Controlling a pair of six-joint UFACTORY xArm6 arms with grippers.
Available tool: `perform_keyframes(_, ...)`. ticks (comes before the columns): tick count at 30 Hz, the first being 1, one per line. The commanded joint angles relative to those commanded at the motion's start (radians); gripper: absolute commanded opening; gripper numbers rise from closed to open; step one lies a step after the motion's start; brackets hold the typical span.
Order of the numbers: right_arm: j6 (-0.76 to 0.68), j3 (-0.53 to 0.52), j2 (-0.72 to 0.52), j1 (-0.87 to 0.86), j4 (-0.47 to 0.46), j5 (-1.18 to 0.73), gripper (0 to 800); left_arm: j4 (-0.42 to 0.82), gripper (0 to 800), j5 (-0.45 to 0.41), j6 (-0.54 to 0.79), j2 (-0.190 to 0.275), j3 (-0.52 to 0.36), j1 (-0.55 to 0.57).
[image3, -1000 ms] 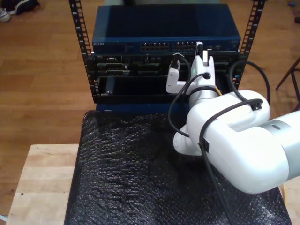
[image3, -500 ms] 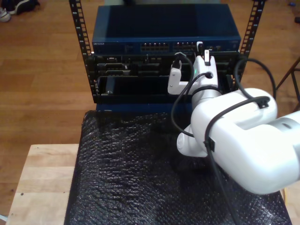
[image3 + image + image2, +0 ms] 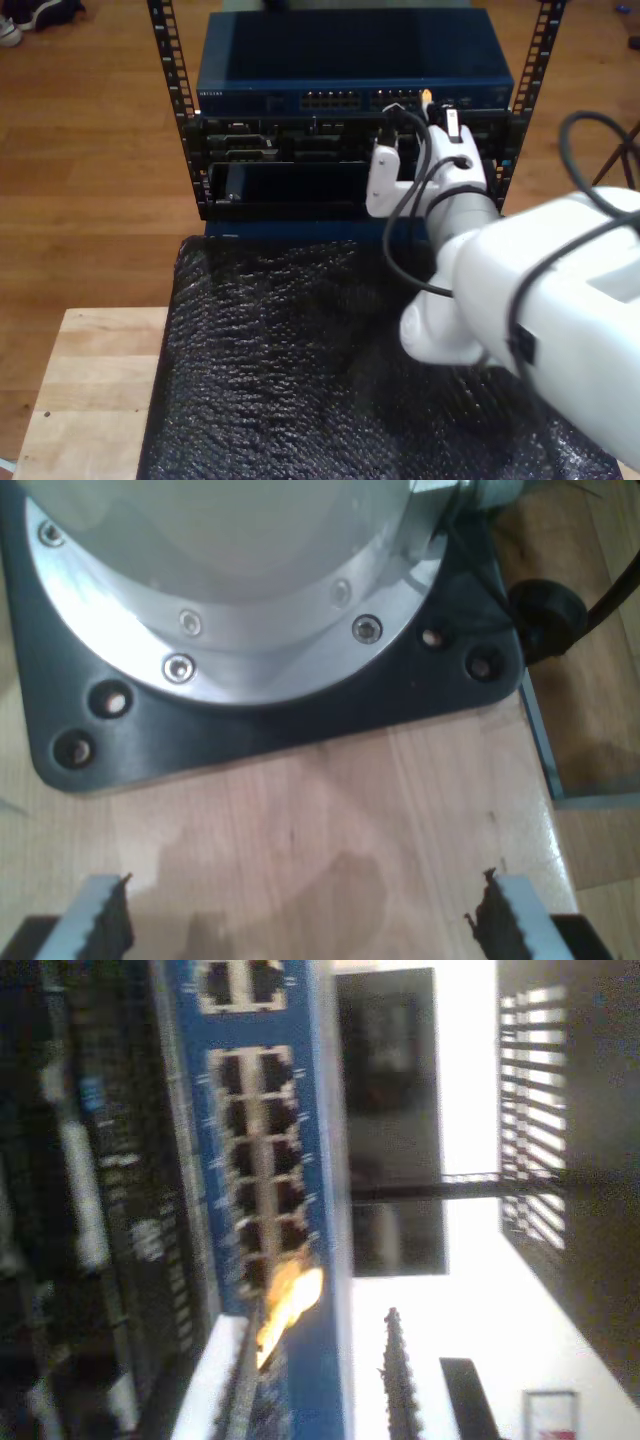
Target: Grab the cable and plug it in
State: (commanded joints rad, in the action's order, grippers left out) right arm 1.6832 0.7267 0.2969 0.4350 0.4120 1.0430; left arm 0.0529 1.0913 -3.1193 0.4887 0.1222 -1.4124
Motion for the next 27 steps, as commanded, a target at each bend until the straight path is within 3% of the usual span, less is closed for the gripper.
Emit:
perform_keyframes(8, 0.014, -0.135, -0.244, -0.040, -0.041, -0.275, 454, 0.000, 800, 0.000, 0.000, 0.000, 0.000, 0.000)
perform_keyframes(18, 0.167, -0.161, -0.471, -0.301, -0.161, -0.848, 783, 0.000, 800, 0.000, 0.000, 0.000, 0.000, 0.000)
perform_keyframes(27, 0.356, -0.152, -0.565, -0.511, -0.173, -1.189, 798, 0.000, 800, 0.000, 0.000, 0.000, 0.000, 0.000)
